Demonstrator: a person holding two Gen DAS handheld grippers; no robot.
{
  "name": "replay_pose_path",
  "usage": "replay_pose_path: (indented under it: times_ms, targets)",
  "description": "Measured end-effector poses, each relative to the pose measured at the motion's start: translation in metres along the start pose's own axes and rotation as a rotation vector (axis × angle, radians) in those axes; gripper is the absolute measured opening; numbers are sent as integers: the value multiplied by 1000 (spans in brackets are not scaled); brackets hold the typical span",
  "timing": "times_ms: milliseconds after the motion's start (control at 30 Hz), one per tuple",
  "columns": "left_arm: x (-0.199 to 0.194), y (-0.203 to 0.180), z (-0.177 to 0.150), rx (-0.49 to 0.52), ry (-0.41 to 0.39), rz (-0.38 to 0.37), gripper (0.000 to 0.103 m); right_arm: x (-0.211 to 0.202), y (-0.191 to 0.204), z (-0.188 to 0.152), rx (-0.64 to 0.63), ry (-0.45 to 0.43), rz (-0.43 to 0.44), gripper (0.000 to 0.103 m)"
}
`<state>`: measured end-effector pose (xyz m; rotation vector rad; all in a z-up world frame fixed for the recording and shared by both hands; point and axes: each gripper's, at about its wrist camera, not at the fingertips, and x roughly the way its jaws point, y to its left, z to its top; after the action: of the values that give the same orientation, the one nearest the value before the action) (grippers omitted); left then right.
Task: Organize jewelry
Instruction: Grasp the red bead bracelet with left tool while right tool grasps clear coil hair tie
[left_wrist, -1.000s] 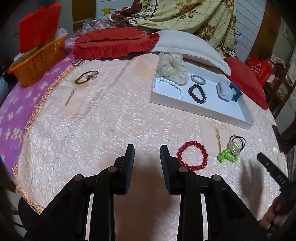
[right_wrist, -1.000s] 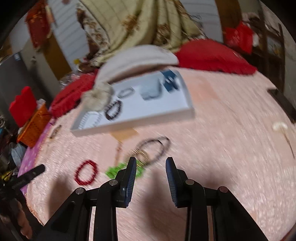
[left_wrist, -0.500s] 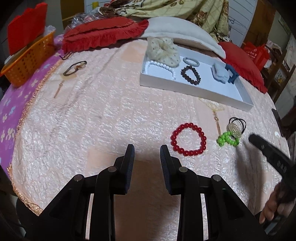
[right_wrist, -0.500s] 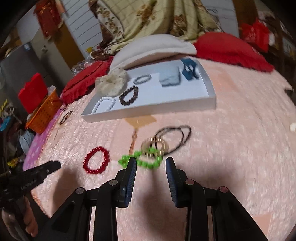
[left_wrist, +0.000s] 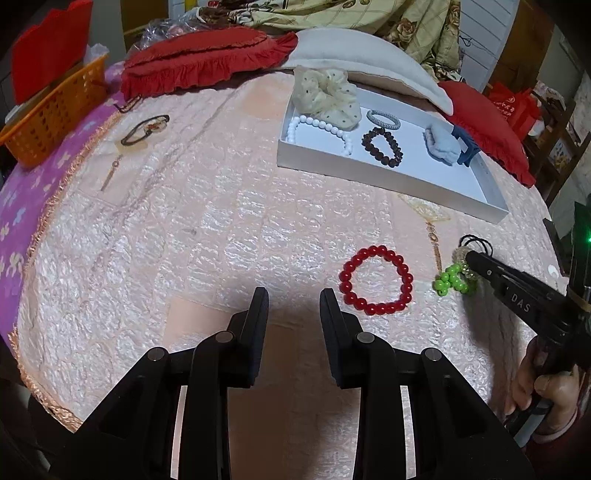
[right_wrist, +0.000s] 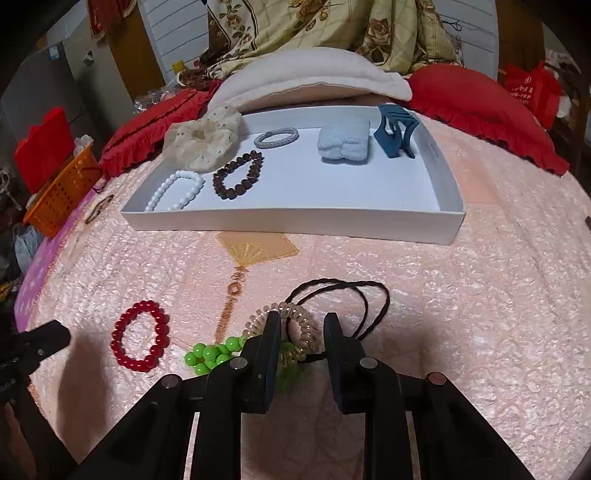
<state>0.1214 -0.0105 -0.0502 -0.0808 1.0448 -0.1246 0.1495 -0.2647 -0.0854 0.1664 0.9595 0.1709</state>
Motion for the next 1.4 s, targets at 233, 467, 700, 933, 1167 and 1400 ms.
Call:
replay_pose_path:
  times_ms: [233,467,700,933,1167,1400]
  targets:
    - [-1,0,-2,6,2,5,28,-25,6,-5,57,-47,110,9]
    - [4,-11,4,28,11,-49,28,-73,1,-9,105,-132,180,9]
    - [34,-37,18,145,29,-10,28,-71,-7,-31,152,-88,207,9]
    - [52,-41,16,164,70,-39,28,-68,3,-43,136,-73,232,9]
    - [52,-53,12,211,27,-23,24,-67,12,-44,100,-79,231,9]
    - [44,-50,14,169,20,-53,8,-58,8,-46,111,-66,232,9]
